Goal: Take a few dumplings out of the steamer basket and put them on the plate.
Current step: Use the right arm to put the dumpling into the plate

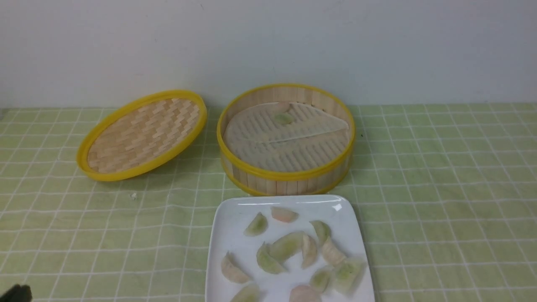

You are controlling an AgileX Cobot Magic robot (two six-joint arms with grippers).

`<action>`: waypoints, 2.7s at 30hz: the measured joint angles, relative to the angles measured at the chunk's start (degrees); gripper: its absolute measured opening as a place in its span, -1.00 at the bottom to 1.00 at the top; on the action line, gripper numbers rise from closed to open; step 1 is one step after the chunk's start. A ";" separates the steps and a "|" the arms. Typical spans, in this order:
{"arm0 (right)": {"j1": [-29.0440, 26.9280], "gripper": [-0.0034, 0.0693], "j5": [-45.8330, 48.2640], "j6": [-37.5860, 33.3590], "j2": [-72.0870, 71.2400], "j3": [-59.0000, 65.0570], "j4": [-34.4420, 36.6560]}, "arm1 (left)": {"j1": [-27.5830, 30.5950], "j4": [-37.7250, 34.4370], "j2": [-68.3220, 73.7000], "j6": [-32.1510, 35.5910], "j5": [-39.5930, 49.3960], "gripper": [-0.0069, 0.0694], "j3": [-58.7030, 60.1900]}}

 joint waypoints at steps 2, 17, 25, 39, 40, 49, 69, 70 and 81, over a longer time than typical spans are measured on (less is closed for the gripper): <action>0.00 -0.95 0.07 0.04 0.00 0.00 0.00 | 0.01 -0.52 0.00 0.18 0.73 -0.83 0.73; 0.00 -0.95 0.14 0.07 0.00 0.00 0.00 | 0.01 -1.15 0.00 0.59 2.36 -0.83 0.79; 0.00 -0.95 0.14 0.07 0.00 0.00 0.00 | 0.01 -1.15 0.00 0.59 2.36 -0.83 0.79; -0.16 -0.95 0.51 -0.86 0.00 0.66 -2.97 | 0.01 -1.21 0.00 0.59 2.36 -0.83 0.79; -0.65 -0.95 0.61 -0.94 0.00 1.62 -4.20 | 0.01 -1.21 0.00 0.59 2.36 -0.83 0.79; -18.11 -0.95 1.31 -1.08 0.00 17.72 -8.93 | 0.01 -1.25 0.00 0.59 2.37 -0.83 0.79; -22.84 -0.95 -1.66 -1.02 0.06 28.73 -9.20 | 0.01 -1.25 0.00 0.59 2.54 -0.83 0.79; -22.84 -0.95 -1.66 -1.02 0.06 28.73 -9.20 | 0.01 -1.25 0.00 0.59 2.54 -0.83 0.79; -22.84 -0.95 -1.66 -1.02 0.06 28.73 -9.20 | 0.01 -1.25 0.00 0.59 2.54 -0.83 0.79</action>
